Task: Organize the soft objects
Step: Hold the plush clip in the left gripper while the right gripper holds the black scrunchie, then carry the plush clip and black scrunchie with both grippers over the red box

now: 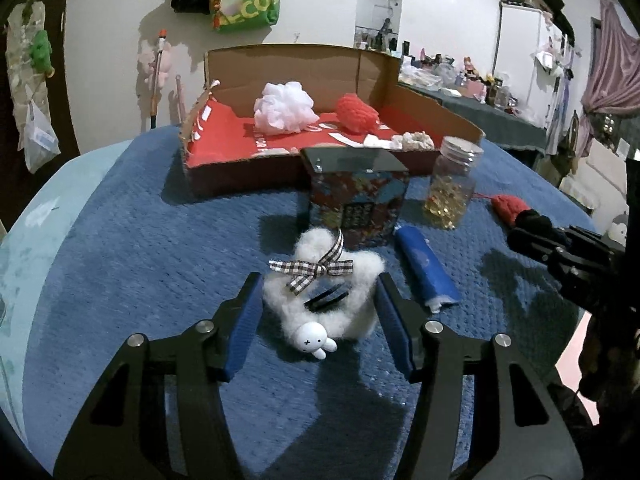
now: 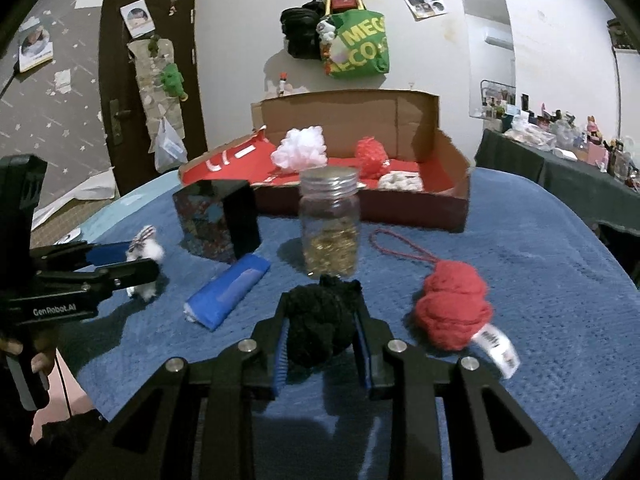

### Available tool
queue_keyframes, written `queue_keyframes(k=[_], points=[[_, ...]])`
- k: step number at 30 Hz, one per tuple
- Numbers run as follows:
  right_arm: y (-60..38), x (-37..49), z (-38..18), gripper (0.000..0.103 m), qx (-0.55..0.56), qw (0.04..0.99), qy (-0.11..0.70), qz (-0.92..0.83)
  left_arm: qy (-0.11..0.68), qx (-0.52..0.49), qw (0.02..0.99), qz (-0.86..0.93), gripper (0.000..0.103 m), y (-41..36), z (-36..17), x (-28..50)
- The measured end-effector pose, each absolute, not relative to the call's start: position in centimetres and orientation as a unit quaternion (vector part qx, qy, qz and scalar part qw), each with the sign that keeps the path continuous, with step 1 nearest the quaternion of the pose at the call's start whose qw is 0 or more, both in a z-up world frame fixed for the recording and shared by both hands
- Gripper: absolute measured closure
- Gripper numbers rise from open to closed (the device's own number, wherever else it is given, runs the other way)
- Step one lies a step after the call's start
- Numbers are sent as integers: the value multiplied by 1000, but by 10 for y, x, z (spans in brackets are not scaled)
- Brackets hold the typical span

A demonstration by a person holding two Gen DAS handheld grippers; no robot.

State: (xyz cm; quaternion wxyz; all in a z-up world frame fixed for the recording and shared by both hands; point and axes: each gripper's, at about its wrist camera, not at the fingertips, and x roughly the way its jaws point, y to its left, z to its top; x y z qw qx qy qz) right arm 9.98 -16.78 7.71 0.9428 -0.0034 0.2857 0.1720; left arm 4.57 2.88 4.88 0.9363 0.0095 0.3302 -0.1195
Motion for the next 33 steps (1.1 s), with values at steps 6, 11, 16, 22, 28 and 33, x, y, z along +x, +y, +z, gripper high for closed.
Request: queue_keyframes(k=[6,11,16,22,28,33], points=[[-181,105,88,74,-2,944,287,161,328,13,938,-111,49,39,59,52],[-188,109,94,74,0,945,288,155,334,14,936,-110,49,45,63,57],[-198,120,100,74,4,943,297,148,345,22,932,-107,49,55,69,67],[-209,143,106,74,1,938,315,145,356,35,928,-104,49,64,72,83],[-214,163,111,74,-1,933,327,150,358,43,927,-103,49,68,77,98],[-214,179,114,74,-6,931,333,151,357,48,927,-107,49,69,85,110]])
